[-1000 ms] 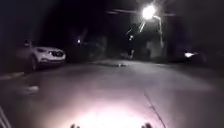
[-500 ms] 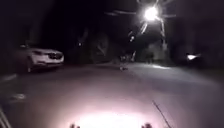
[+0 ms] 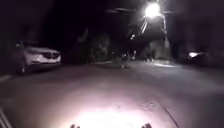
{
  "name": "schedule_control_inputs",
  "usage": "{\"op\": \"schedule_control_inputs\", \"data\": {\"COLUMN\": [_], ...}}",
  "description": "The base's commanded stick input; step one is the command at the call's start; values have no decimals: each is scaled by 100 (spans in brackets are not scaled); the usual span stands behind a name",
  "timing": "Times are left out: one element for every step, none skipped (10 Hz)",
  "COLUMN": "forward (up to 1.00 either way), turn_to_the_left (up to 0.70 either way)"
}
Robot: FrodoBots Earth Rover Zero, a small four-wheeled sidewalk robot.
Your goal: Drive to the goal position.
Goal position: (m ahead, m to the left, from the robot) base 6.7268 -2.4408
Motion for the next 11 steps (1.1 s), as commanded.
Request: {"op": "schedule_control_inputs", "data": {"forward": [85, 85, 85, 85, 85, 85, 85, 85, 85, 85, 85], "turn_to_the_left": [0, 0, 0, 0, 0, 0, 0, 0, 0, 0, 0]}}
